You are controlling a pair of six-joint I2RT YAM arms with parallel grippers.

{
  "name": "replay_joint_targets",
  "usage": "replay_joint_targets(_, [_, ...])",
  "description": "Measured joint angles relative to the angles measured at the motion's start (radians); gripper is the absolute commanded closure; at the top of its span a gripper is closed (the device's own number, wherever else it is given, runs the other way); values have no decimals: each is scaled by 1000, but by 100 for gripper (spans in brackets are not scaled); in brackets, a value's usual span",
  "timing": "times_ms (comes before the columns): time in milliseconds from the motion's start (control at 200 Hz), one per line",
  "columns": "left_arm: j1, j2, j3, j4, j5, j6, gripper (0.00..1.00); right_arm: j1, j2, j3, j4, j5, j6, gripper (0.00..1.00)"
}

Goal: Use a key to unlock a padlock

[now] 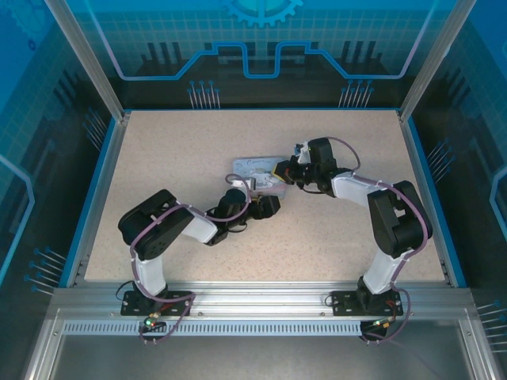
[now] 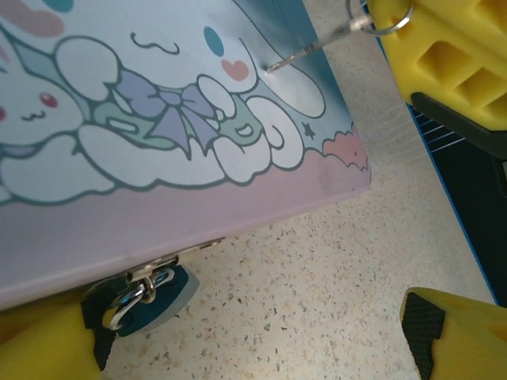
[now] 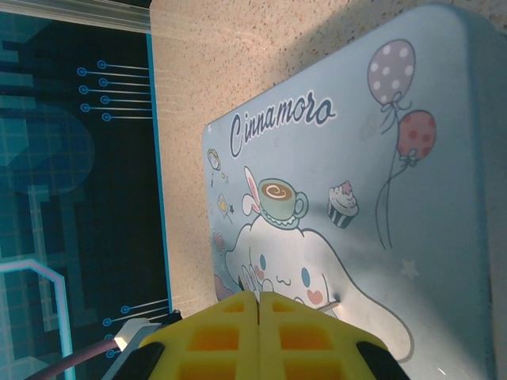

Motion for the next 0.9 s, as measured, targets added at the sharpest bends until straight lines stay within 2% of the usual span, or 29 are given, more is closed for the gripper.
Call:
replay_joint_targets(230, [-7, 11, 11, -29, -41, 19, 32, 0, 0, -2, 0, 0, 0, 100])
replay_joint_targets(435, [-10, 16, 2, -25, -60, 23, 38, 0, 0, -4, 0, 0, 0, 100])
replay_joint_targets(640, [-17, 17, 1, -32, -67, 9, 52, 0, 0, -4, 1, 0, 0, 100])
replay_joint_targets(900, [-19, 35, -4, -4, -74, -12, 55, 0, 0, -5, 1, 0, 0, 100])
